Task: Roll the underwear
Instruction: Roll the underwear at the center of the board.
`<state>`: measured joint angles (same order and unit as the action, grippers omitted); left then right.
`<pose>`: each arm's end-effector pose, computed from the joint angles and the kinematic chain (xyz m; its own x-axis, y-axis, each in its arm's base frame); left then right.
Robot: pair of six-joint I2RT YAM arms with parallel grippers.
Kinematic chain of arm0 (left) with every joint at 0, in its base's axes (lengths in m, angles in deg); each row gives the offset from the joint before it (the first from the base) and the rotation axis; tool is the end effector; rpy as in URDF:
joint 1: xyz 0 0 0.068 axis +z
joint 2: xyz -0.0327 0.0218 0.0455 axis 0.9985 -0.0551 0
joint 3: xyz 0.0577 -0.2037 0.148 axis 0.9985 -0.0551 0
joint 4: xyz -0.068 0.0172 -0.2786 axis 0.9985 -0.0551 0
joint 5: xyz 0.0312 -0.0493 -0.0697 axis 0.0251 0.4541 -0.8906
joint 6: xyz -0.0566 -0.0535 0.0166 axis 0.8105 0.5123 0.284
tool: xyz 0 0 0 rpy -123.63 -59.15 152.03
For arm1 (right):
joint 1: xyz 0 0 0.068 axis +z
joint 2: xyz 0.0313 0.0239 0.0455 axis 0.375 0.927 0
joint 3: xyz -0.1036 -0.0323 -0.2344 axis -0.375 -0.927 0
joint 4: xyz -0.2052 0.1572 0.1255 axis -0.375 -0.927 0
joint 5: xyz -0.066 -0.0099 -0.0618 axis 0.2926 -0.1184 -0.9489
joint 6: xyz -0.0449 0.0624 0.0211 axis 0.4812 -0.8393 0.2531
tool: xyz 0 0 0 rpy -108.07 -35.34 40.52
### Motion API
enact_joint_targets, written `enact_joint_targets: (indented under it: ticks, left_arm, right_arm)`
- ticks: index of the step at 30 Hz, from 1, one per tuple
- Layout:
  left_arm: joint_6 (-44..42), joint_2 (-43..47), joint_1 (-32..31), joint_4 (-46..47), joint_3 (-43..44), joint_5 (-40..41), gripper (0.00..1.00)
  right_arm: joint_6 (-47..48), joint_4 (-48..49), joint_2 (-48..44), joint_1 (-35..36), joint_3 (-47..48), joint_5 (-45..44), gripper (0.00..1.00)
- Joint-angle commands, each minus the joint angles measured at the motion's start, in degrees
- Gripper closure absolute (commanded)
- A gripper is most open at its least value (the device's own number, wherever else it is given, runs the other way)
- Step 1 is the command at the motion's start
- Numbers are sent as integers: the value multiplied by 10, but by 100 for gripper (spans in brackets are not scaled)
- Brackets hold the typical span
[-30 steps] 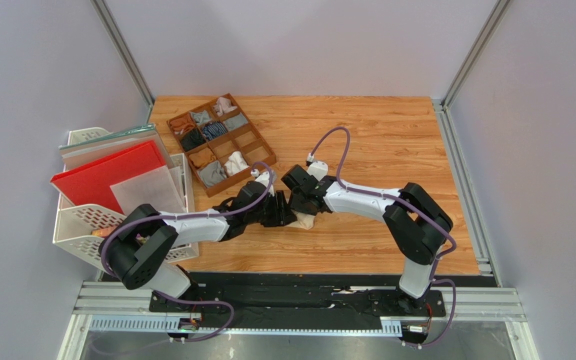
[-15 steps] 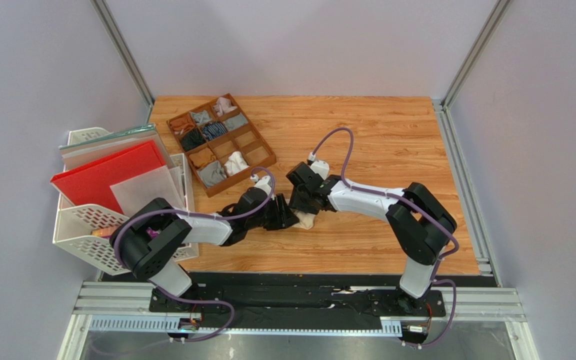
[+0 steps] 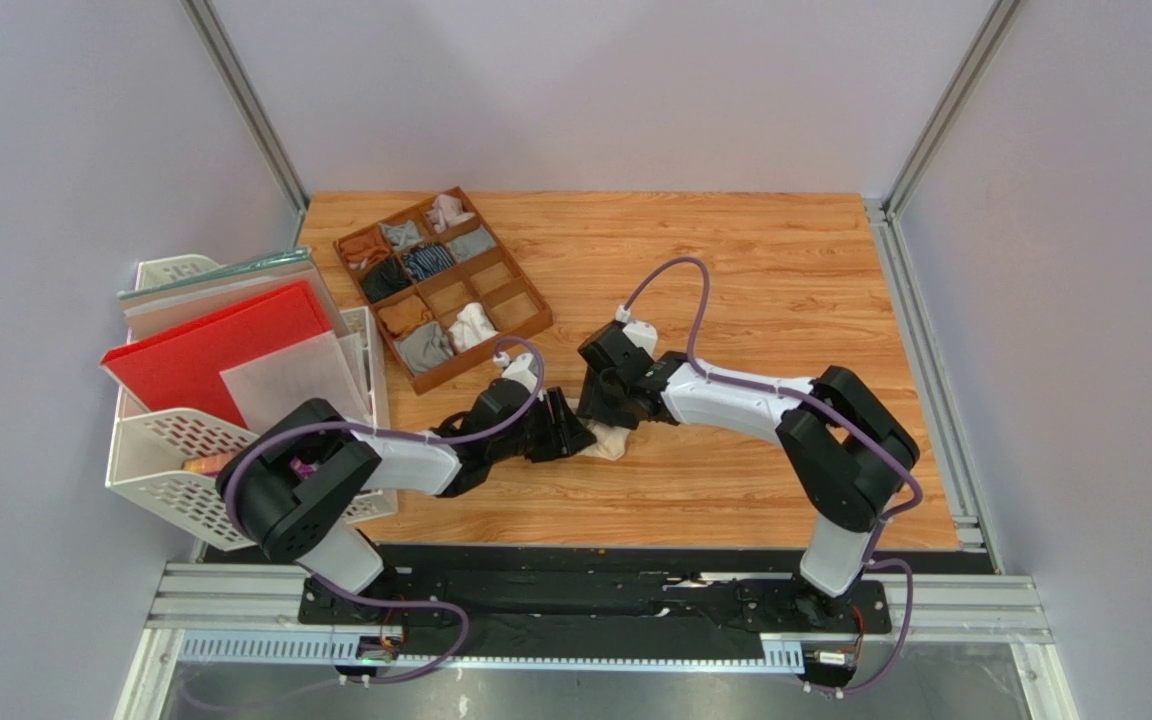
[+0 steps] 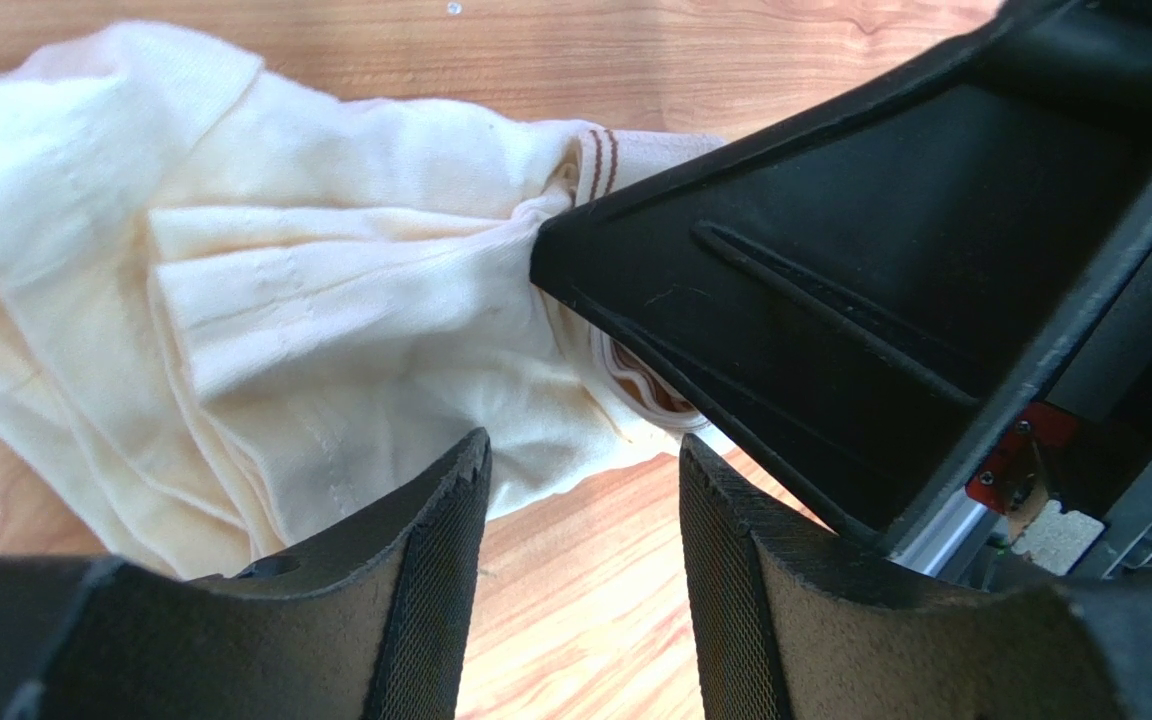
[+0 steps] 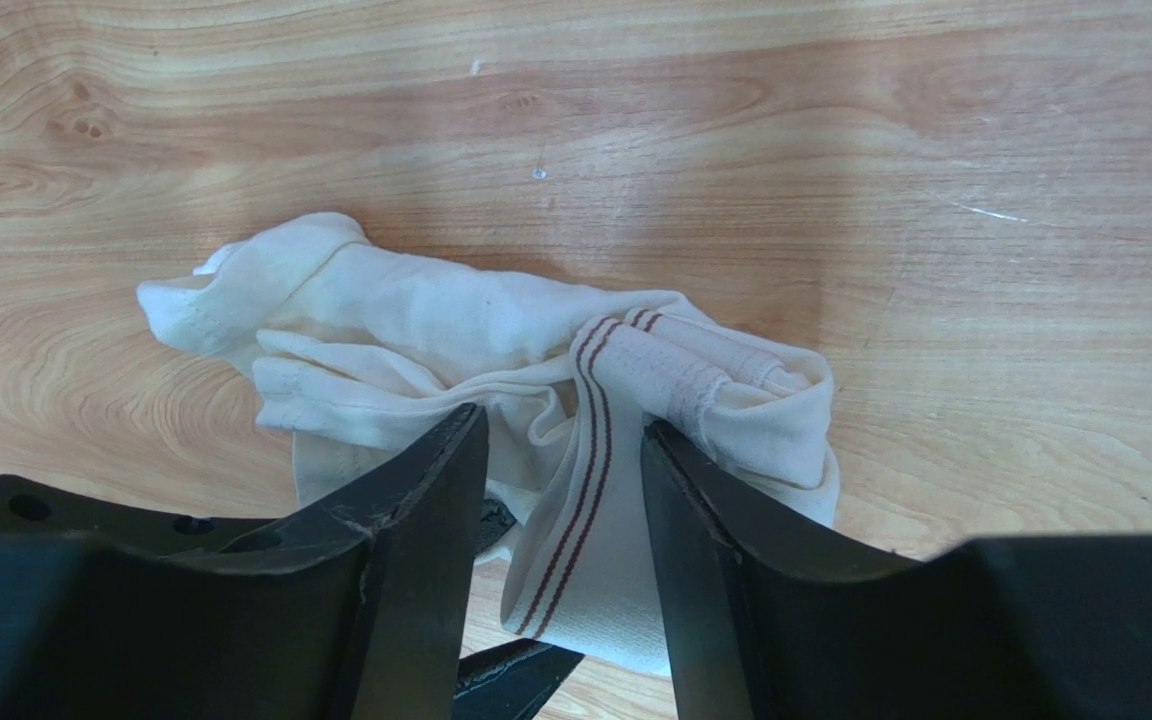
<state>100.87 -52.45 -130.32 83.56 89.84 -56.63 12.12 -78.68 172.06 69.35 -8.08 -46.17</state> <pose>0.2248 -0.2218 0.0738 -0.8230 -0.3110 -0.4754 0.1439 0.6955 -0.7040 0.2724 0.2787 0.1078 -0.8906 0.1870 -0.4146 0.0583 0.9510 0.3037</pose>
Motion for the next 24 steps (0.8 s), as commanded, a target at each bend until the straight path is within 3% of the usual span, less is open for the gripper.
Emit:
enact_joint_targets:
  ticks: [1, 7, 23, 24]
  left_arm:
    - [40, 44, 1, 42, -12, 24, 44]
    - [60, 62, 1, 8, -12, 40, 41]
    - [84, -7, 1, 48, 1, 26, 41]
    - [85, -5, 1, 40, 1, 26, 42]
  right_arm:
    - [19, -28, 2, 14, -24, 61, 50]
    - [20, -28, -16, 13, -22, 65, 49]
    - [41, -25, -26, 12, -21, 86, 49]
    - [42, -28, -33, 11, -20, 87, 45]
